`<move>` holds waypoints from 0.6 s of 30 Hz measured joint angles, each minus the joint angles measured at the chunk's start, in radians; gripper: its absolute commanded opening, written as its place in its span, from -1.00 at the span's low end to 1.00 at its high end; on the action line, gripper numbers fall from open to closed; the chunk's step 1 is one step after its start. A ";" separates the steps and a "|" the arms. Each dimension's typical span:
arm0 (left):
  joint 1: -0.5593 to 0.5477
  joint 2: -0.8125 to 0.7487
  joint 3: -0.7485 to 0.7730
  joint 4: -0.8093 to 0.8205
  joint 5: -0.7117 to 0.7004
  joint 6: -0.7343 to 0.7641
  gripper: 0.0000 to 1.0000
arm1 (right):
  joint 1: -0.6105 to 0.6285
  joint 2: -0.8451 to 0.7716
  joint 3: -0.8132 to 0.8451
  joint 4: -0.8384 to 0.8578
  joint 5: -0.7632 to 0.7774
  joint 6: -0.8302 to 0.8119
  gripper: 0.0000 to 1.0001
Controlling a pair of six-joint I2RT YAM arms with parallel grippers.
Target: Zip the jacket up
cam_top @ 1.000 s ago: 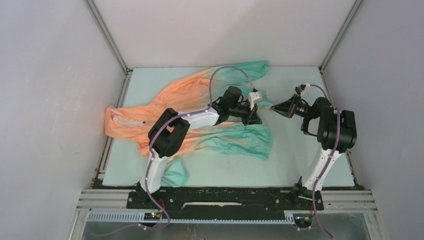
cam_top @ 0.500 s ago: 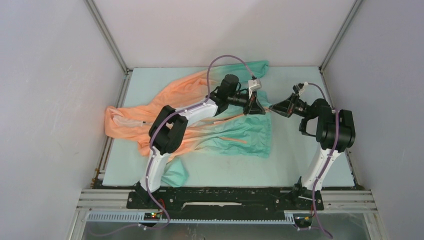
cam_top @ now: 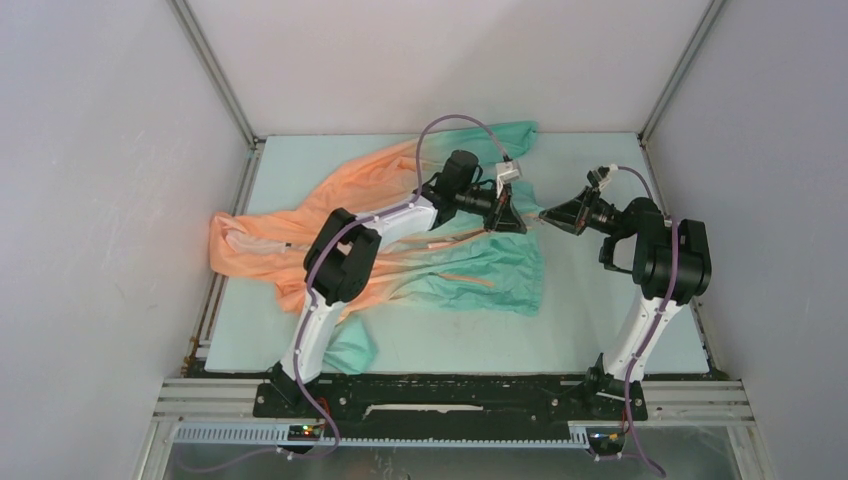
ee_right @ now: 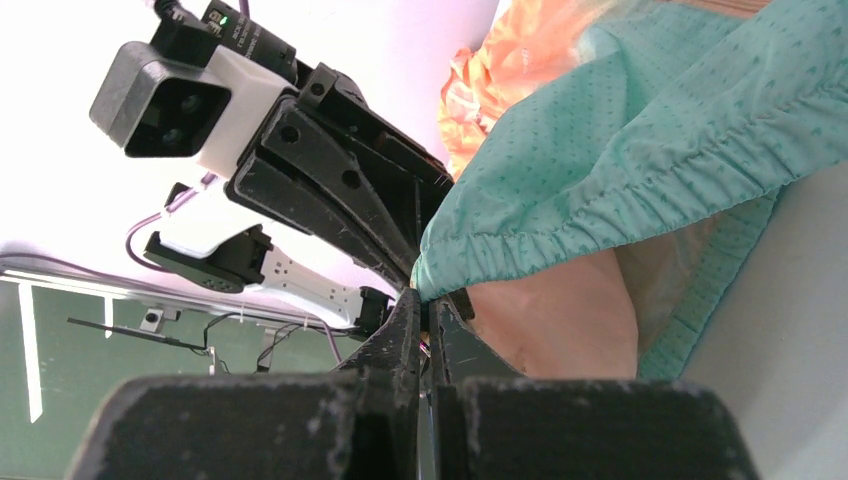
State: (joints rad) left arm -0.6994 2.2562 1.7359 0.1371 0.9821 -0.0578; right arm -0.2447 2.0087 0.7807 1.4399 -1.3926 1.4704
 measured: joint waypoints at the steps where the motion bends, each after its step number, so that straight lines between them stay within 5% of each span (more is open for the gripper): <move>1: 0.004 0.003 0.001 -0.003 0.002 -0.007 -1.00 | 0.000 0.000 0.000 0.000 0.000 0.000 -1.00; 18: 0.021 0.007 0.001 0.093 0.059 -0.113 -1.00 | 0.004 0.000 0.000 0.003 0.000 -0.004 -1.00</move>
State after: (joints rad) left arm -0.6781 2.2631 1.7370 0.2306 1.0412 -0.1703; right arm -0.2405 2.0087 0.7803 1.4425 -1.3930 1.4662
